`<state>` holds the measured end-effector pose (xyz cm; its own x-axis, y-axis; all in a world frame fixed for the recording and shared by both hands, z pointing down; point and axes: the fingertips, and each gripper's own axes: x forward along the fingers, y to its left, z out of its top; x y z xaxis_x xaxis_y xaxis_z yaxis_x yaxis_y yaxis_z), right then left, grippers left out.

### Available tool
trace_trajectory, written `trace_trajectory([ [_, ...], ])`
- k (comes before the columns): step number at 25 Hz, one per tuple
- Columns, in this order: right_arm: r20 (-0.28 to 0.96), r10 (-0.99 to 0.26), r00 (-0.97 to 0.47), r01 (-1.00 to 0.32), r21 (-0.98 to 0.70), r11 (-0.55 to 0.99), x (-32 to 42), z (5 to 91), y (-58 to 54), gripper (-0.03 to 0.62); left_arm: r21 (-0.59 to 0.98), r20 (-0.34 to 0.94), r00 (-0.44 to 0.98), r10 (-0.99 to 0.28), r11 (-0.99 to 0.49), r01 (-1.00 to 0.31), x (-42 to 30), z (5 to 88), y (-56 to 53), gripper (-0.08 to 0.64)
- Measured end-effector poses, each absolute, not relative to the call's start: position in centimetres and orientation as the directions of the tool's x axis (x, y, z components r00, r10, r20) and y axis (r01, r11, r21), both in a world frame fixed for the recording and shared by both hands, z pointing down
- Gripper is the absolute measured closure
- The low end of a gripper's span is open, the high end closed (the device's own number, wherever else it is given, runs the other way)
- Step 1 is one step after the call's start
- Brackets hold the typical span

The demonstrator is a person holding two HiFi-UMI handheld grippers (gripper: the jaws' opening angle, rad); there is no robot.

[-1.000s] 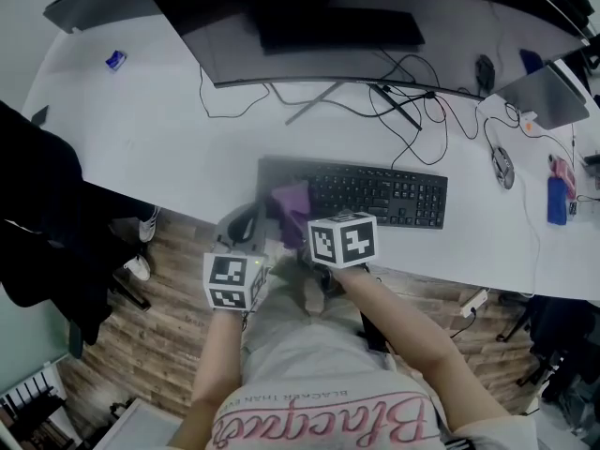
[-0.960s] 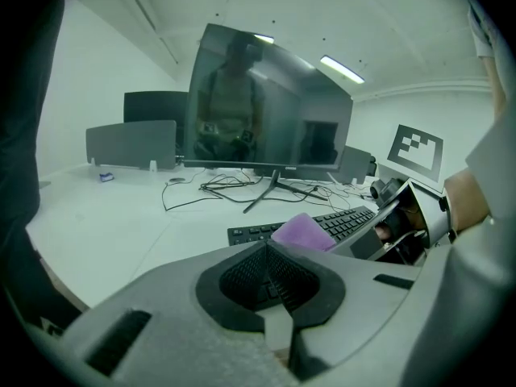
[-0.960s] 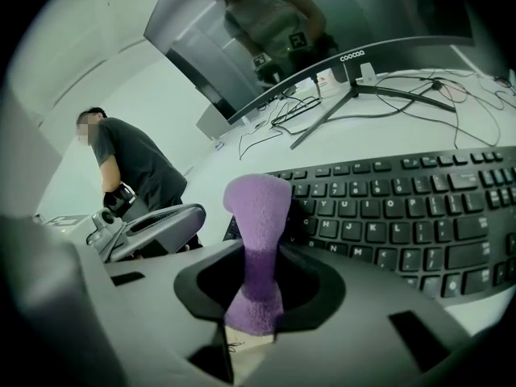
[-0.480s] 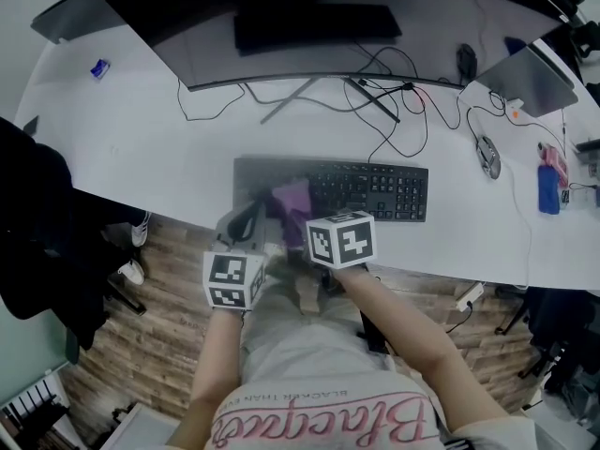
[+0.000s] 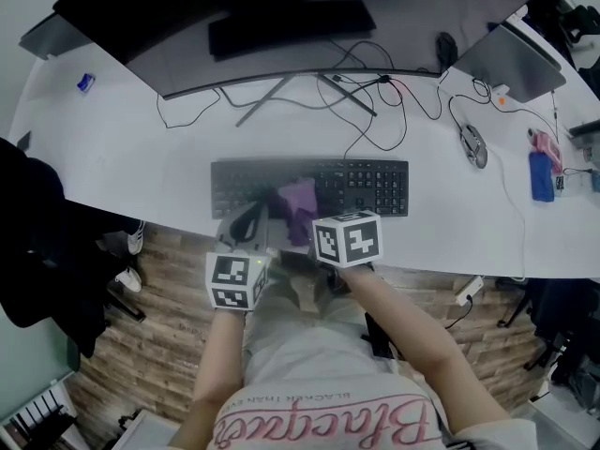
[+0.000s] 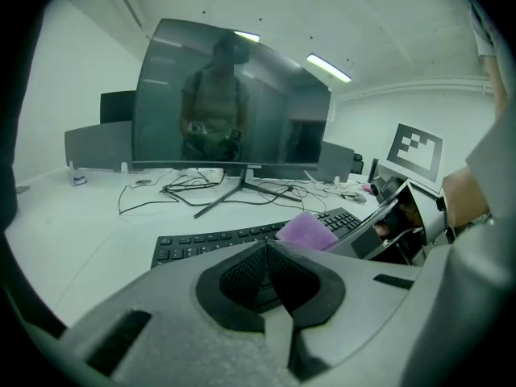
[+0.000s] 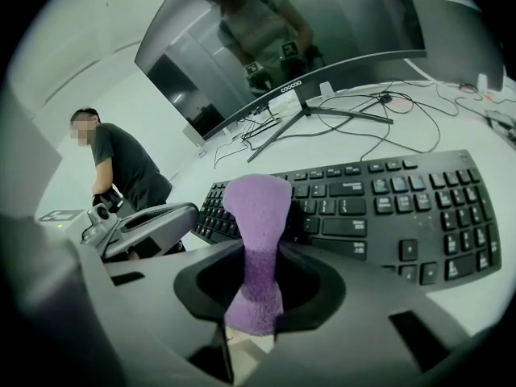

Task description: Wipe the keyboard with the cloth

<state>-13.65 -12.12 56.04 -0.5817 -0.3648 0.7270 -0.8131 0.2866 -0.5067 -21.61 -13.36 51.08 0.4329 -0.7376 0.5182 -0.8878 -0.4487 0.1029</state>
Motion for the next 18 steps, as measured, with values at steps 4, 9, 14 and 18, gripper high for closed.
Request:
trace_trajectory([
  [4,0.722,-0.372,-0.583,-0.813,-0.511,0.28,-11.8,56.1,-12.0,0.502,0.104,0.521,0.443,-0.73,-0.461,-0.881,-19.7,51.2,-13.0,0.554],
  [9,0.722,-0.384,-0.576,-0.818,-0.507,0.273,-9.2,56.1,-11.9,0.502,0.105,0.524,0.456,-0.719,-0.477,-0.873,-17.4,51.4,-12.8,0.554],
  [14,0.724,-0.394,-0.567,-0.824,-0.503,0.262,-6.9,56.1,-11.8,0.502,0.098,0.52,0.464,-0.718,-0.489,-0.867,-15.3,51.3,-12.8,0.554],
  [18,0.724,-0.406,-0.558,-0.83,-0.499,0.25,-4.6,56.1,-11.8,0.502,0.095,0.517,0.474,-0.713,-0.502,-0.859,-13.4,51.3,-12.7,0.554],
])
